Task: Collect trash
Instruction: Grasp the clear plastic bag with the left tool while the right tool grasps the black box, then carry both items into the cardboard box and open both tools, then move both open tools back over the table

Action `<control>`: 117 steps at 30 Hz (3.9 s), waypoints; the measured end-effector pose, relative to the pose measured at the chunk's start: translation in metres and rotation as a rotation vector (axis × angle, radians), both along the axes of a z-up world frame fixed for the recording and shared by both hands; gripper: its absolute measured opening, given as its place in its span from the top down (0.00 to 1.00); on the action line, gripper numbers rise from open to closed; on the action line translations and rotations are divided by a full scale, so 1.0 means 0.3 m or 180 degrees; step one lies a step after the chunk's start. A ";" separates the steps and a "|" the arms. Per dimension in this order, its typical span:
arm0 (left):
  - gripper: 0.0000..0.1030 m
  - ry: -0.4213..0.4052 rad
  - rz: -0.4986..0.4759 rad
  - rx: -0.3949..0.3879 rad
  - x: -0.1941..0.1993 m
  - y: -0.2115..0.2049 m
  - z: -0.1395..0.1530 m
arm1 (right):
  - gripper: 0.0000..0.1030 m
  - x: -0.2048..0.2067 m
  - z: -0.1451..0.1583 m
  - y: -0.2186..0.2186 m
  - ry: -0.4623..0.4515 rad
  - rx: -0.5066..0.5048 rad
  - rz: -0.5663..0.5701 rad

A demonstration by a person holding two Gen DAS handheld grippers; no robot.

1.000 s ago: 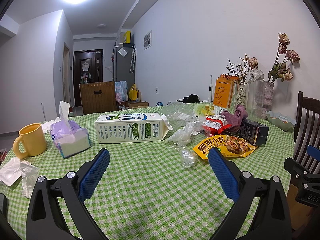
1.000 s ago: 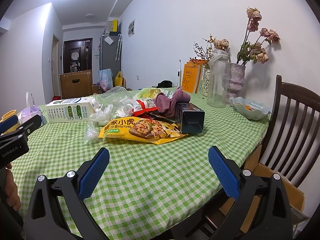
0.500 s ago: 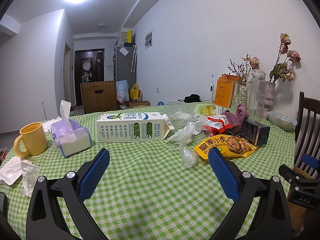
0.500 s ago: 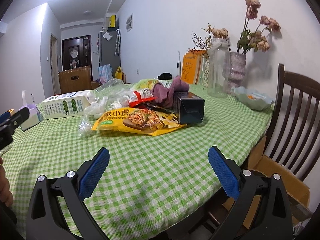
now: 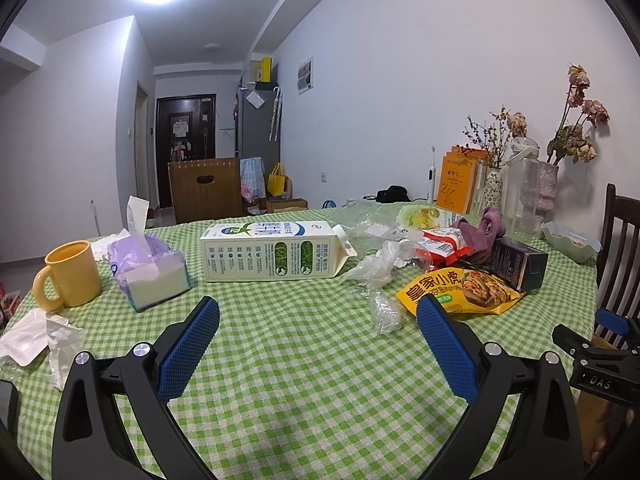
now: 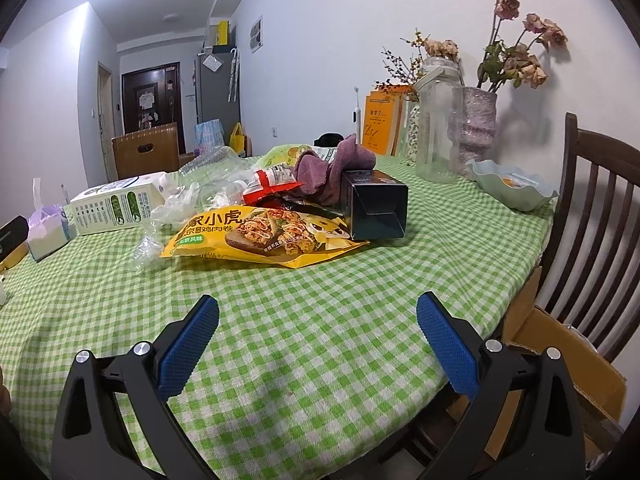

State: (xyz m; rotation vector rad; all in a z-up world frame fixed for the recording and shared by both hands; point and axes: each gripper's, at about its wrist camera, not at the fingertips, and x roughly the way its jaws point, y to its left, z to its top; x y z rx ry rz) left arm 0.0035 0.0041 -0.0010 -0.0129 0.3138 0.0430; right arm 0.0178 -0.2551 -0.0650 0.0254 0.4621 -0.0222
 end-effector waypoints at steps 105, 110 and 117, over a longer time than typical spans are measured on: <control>0.38 0.3074 -0.3455 0.2446 0.345 -1.976 -0.671 | 0.34 -0.229 -0.448 -1.254 0.2810 0.0340 -0.0911; 0.33 0.3086 -0.3360 0.2297 0.368 -1.933 -0.627 | 0.28 -0.253 -0.400 -1.246 0.2577 0.0394 -0.0968; 0.26 0.2760 -0.3573 0.1516 0.354 -1.799 -0.401 | 0.28 -0.264 -0.274 -1.271 0.2174 0.0342 -0.1199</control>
